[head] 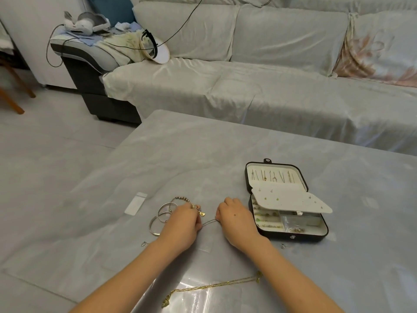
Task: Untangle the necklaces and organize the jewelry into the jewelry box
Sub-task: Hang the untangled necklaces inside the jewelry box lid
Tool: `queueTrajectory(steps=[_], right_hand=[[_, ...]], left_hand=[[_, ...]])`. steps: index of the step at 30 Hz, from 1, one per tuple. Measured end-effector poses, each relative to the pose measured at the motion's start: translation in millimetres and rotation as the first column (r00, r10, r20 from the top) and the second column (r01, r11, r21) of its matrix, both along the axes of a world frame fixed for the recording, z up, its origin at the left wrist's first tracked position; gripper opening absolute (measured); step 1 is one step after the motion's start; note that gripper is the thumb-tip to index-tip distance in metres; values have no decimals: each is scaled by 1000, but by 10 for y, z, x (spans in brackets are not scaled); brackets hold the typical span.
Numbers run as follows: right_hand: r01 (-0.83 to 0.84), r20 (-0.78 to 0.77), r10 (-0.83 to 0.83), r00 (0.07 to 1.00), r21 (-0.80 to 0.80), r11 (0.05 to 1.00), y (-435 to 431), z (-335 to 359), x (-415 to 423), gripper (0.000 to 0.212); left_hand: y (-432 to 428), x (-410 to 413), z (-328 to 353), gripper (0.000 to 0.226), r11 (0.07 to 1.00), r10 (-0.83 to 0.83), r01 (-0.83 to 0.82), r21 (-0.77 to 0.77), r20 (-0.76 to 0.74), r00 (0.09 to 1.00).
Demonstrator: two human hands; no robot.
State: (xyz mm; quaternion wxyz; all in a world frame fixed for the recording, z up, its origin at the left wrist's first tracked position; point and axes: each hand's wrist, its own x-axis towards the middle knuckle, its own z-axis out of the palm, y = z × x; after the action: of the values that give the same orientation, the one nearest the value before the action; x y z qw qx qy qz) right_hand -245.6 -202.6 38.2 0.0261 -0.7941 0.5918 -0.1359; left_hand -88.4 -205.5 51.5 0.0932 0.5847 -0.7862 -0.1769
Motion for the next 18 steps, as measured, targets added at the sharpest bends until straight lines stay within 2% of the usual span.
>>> queueTrajectory(steps=[2,5,8,10,13,16,18], right_hand=[[0,32,1,999,-23,1000,21,-41,5,20],[-19,145,21,989,-18,1000,73,-1,7,10],[-50,256,44,966,14,999,159,162,-20,9],[-64,381,25,924,91,994,228,320,-52,10],[-64,610,-119,783,270,961,301,561,-105,13],[-104,792,-242,560,357,928,341,788,-201,17],[-165,857,-318,405,410,897,368,953,-278,21]], left_hand=[[26,-7,-18,14,1000,-9,9,-20,-7,1000],[39,6,-33,12,1000,-7,6,-19,-82,997],[41,-14,57,13,997,2,21,73,-308,952],[77,-58,165,10,982,45,51,184,-484,874],[157,-96,347,12,961,89,102,259,-634,769],[189,-97,520,11,947,114,140,289,-711,694],[188,-113,636,13,947,134,139,289,-749,648]])
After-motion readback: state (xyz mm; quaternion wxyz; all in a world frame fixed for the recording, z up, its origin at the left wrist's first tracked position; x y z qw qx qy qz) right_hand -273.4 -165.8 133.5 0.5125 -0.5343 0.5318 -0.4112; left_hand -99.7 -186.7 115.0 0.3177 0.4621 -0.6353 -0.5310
